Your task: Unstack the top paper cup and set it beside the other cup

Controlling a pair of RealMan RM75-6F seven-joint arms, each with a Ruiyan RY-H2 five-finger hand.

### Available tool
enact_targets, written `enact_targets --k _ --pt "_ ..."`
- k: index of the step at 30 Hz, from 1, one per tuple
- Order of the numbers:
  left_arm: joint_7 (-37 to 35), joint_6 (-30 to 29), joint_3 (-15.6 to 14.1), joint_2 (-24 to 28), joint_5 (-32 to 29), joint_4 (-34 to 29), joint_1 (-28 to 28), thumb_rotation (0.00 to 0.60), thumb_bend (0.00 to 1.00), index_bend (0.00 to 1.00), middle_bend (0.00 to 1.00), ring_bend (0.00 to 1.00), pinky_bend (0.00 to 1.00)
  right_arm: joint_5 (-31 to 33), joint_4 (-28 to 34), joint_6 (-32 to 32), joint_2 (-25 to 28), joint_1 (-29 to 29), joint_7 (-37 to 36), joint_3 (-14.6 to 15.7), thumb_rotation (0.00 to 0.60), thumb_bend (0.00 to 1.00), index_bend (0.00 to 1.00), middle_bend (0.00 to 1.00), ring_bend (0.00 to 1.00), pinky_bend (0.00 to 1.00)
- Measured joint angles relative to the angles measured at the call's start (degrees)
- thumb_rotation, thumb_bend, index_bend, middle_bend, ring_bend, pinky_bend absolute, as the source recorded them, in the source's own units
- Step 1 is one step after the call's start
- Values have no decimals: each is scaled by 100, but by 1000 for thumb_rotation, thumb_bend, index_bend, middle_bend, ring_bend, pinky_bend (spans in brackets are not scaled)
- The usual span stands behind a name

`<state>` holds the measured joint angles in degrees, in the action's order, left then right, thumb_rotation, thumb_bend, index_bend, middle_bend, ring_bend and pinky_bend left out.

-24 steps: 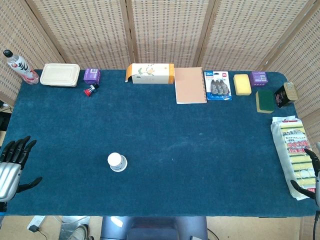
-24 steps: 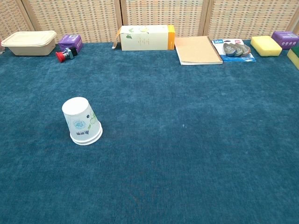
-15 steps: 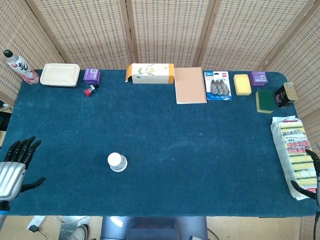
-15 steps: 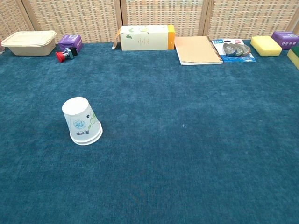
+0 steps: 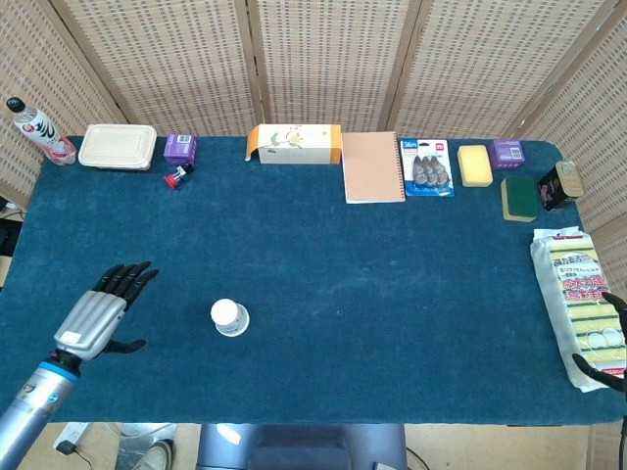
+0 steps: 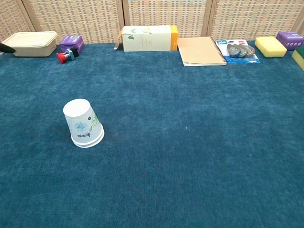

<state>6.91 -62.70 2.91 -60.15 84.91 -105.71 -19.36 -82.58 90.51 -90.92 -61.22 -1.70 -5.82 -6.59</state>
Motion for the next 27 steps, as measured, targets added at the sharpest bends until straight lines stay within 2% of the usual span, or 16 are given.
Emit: enact_targets --k 9,17,25,27 --pt "836 980 314 -255 -1186 -307 -823 600 136 0 0 0 18 37 15 15 20 -3 -78 -21 600 41 161 24 0 0" --pt "1735 1176 417 -649 -2258 -529 -1395 600 161 4 0 0 18 2 27 32 54 -2 -177 -11 600 40 161 23 0 0" --pt "2391 1016 358 -1015 -3035 -583 -1809 600 203 198 0 0 18 8 8 36 84 -10 -293 -21 600 41 163 23 0 0" --pt "2486 969 332 -1078 -3148 -588 -1879 600 207 219 0 0 18 -2 8 38 91 -11 -320 -17 600 41 163 23 0 0"
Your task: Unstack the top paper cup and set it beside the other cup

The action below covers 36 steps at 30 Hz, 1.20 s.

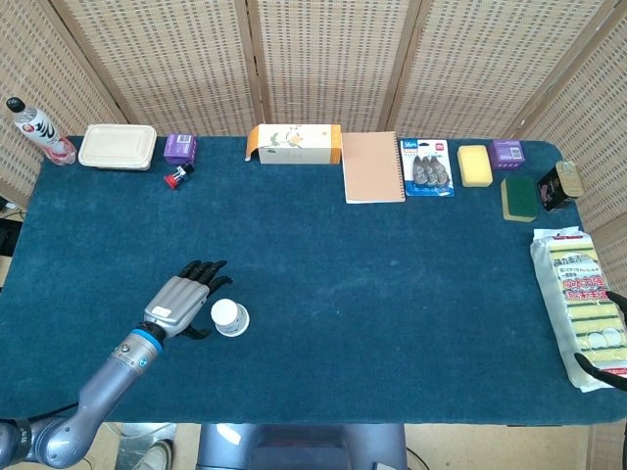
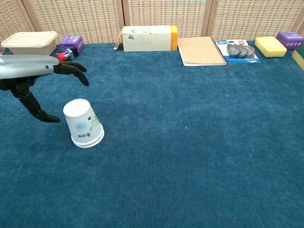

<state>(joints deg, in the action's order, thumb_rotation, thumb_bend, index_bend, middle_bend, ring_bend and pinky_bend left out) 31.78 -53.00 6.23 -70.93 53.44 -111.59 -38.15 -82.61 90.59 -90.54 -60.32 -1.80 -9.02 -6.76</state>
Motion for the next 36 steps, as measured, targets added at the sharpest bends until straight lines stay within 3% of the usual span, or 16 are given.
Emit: enact_targets --k 12,26,36 --pt "350 -312 -146 -310 -497 15 -341 600 244 267 0 0 18 7 -4 2 45 -13 -152 -10 600 41 163 23 0 0" --pt "355 -512 -276 -346 -569 -27 -464 600 255 388 0 0 18 -32 -10 1 66 -17 -235 5 600 41 163 24 0 0" --pt "263 -654 -261 -163 -483 -250 -479 600 256 393 0 0 19 -26 -9 12 75 -17 -269 4 600 40 163 23 0 0"
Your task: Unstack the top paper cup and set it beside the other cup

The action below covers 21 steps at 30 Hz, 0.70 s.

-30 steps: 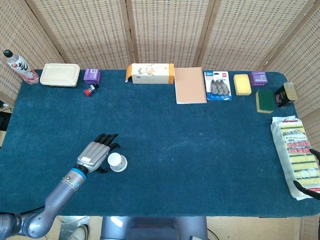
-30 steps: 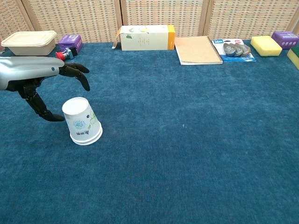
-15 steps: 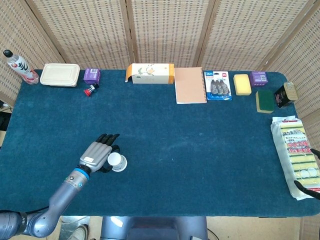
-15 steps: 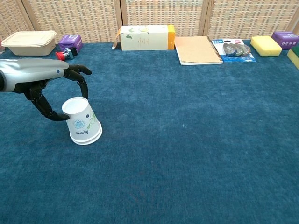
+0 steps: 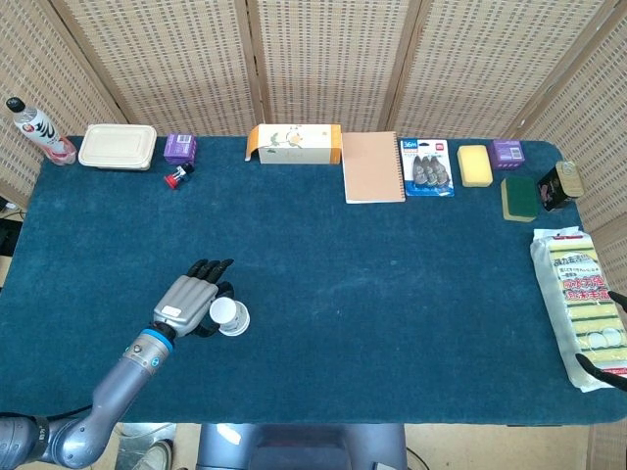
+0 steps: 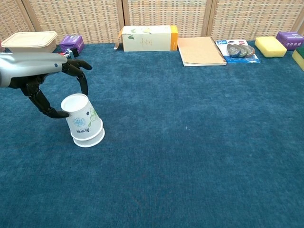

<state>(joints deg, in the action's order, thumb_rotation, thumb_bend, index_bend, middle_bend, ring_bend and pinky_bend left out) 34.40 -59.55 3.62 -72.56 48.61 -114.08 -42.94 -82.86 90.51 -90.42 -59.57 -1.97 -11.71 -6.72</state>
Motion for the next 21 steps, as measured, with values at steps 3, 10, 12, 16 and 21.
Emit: enact_targets --k 3,10,12,16,21 --pt "-52 -90 20 181 97 -207 28 600 256 393 0 0 19 -5 1 1 2 1 -6 2 600 40 163 24 0 0" --pt "-494 -210 153 867 382 -744 151 600 256 392 0 0 19 7 9 4 4 -1 4 0 600 41 162 24 0 0" --pt "-721 -203 206 1095 476 -855 197 600 256 393 0 0 19 4 11 9 -2 3 22 3 600 41 162 24 0 0" --pt "-1322 -153 339 1630 678 -999 323 600 256 393 0 0 19 4 18 27 -17 15 72 8 600 41 163 23 0 0" --pt "-1973 8 410 2066 904 -915 498 600 256 393 0 0 19 2 38 34 -18 18 84 13 600 40 163 23 0 0"
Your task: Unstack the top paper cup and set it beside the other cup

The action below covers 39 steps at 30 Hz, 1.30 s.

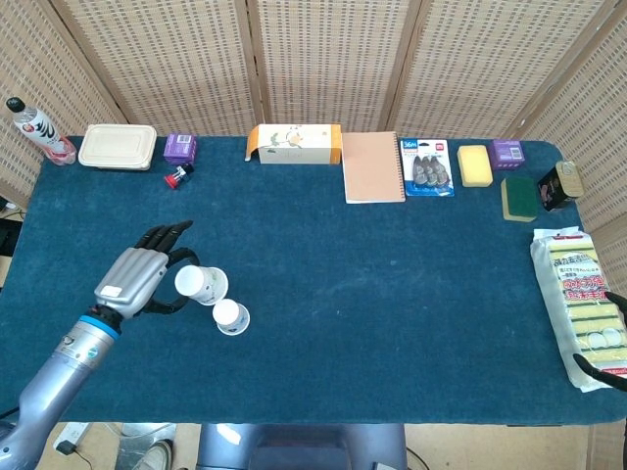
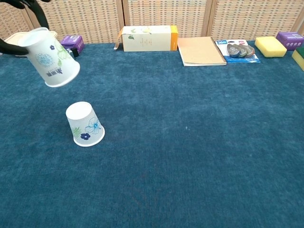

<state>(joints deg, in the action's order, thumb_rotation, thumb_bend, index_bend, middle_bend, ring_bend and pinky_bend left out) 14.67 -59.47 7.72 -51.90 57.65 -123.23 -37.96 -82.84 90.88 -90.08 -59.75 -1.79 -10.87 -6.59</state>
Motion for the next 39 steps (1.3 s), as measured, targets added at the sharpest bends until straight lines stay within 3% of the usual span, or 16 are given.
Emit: enact_targets --k 6,18,24,39 --pt "-279 280 -139 -69 99 577 131 600 256 393 0 0 18 -44 20 3 0 3 18 25 600 41 163 23 0 0" --pt "-553 763 -487 -1113 168 1869 237 600 256 393 0 0 18 -42 33 62 -4 28 41 44 600 40 163 20 0 0" --pt "-492 807 -551 -1479 220 2047 239 600 256 393 0 0 18 -52 38 55 21 21 -19 50 600 41 163 20 0 0" --pt "88 574 -535 -1744 -40 2008 186 600 257 393 0 0 19 -48 26 51 51 16 -132 47 600 40 163 20 0 0"
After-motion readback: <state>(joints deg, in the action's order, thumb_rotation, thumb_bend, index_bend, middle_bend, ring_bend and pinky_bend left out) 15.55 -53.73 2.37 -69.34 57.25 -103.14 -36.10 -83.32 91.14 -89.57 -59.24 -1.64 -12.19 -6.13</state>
